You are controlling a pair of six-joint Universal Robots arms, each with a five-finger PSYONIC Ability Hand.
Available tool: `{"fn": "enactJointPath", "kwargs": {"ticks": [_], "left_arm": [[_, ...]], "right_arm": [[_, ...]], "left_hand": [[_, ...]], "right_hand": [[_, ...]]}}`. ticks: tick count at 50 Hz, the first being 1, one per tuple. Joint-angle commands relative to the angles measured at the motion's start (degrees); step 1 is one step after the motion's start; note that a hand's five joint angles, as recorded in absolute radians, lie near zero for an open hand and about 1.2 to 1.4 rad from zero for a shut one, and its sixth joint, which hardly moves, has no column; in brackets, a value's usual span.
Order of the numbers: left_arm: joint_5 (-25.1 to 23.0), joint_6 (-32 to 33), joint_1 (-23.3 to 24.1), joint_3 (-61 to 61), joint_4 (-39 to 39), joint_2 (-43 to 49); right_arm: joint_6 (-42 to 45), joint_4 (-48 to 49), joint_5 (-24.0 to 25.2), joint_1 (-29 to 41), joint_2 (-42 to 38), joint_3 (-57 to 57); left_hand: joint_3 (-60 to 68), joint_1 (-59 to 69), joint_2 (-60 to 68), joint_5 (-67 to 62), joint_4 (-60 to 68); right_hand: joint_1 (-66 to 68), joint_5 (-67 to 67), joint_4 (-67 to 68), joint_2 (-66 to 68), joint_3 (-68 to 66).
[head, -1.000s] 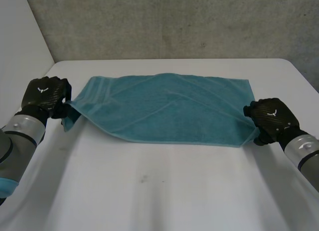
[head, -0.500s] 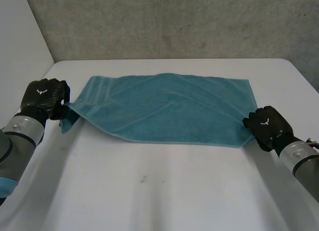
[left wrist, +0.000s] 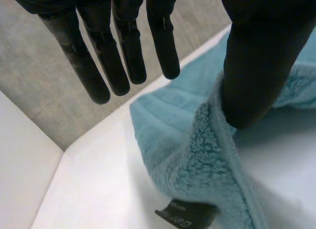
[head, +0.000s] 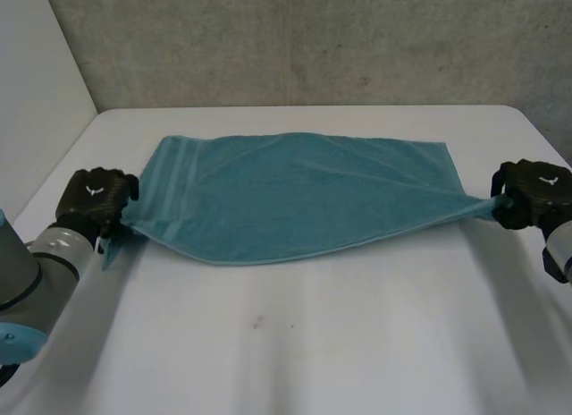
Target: Fold the laundry
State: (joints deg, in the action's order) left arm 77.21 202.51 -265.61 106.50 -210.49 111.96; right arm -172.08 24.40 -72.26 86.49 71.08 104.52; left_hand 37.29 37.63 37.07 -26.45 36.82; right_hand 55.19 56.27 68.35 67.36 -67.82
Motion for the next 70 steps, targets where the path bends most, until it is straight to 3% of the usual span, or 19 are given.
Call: {"fn": "enactJointPath", "kwargs": {"ticks": [1,14,17,20,25,29,37,44,48,54,58,61,65,66,70], "left_arm": [[0.05,2.72,0.09,0.11,-0.01,1.68],[0.49,5.08,-0.09,-0.15,-0.19,4.14],[0.66,6.75,-0.09,-0.15,-0.10,4.41],[0.75,9.21,-0.09,0.20,-0.01,4.41],[0.92,12.38,-0.18,0.81,1.39,3.18],[1.01,13.88,-0.35,1.25,5.34,-2.87],[0.93,11.78,-0.88,-5.23,15.35,-29.91],[0.49,8.34,-1.06,-15.35,24.76,-36.37],[0.05,8.43,-1.32,-18.43,31.44,-35.23],[0.13,8.60,-1.58,-17.56,34.35,-22.86],[0.48,9.22,-1.49,-17.55,34.79,-14.95],[1.01,12.37,-1.23,-19.75,35.14,-5.10],[2.50,16.86,-0.35,-25.45,35.67,2.64],[3.20,17.30,-0.18,-26.86,35.67,3.69],[6.02,17.75,1.67,-36.25,35.06,6.17]], "right_arm": [[-2.73,-3.66,0.10,-2.90,0.02,-1.33],[-3.00,-3.57,-0.69,-5.54,0.02,-1.33],[-3.26,-3.75,-0.61,-5.72,0.02,-1.33],[-2.82,-3.92,-0.60,-5.63,0.11,-1.24],[-2.39,-5.94,-0.34,-5.28,0.89,-1.94],[0.94,-11.19,0.10,-5.10,6.06,-3.96],[10.35,-24.83,0.27,-5.54,19.78,-13.36],[17.11,-41.33,0.71,-5.54,25.07,-28.11],[23.34,-46.80,0.54,-5.63,23.59,-30.86],[33.02,-49.45,-2.27,-3.70,13.04,-30.08],[36.02,-49.89,-7.27,-0.71,7.50,-29.63],[37.95,-49.37,-14.39,3.94,-0.49,-31.04],[38.75,-48.13,-18.36,6.94,-7.10,-35.79],[38.49,-46.74,-19.75,8.42,-11.10,-40.57],[37.61,-44.02,-21.52,10.01,-14.82,-53.22]], "left_hand": [[2.87,2.53,3.09,-3.71,3.34],[5.21,4.87,5.43,-6.05,5.68],[15.94,15.60,16.16,-16.78,16.41],[42.63,42.29,42.85,-43.47,43.10],[42.71,42.37,42.93,-43.55,43.18],[42.71,42.37,42.93,-43.55,43.18],[42.71,42.37,42.93,-43.55,43.18],[42.71,42.37,42.93,-43.55,43.18],[42.71,42.37,42.93,-43.55,43.18],[42.71,42.37,42.93,-43.55,43.18],[42.71,42.37,42.93,-43.55,43.18],[42.71,42.37,42.93,-43.55,43.18],[42.71,42.37,42.93,-43.55,43.18],[42.71,42.37,42.93,-43.55,43.18],[42.71,42.37,42.93,-43.55,43.18]], "right_hand": [[24.81,13.73,11.65,12.64,-12.18],[24.81,13.73,11.65,12.64,-12.18],[24.81,13.73,11.65,12.64,-12.18],[24.81,13.73,11.65,12.64,-12.18],[24.81,13.73,11.65,12.64,-12.18],[24.81,13.73,11.65,12.64,-12.18],[24.81,13.73,11.65,12.64,-12.18],[24.81,13.73,11.65,12.64,-12.18],[24.81,13.73,11.65,12.64,-12.18],[24.81,13.73,11.65,12.64,-12.18],[24.81,13.73,11.65,12.64,-12.18],[24.81,13.73,11.65,12.64,-12.18],[24.81,13.73,11.65,12.64,-12.18],[24.81,13.73,11.65,12.64,-12.18],[24.81,13.73,11.65,12.64,-12.18]]}}
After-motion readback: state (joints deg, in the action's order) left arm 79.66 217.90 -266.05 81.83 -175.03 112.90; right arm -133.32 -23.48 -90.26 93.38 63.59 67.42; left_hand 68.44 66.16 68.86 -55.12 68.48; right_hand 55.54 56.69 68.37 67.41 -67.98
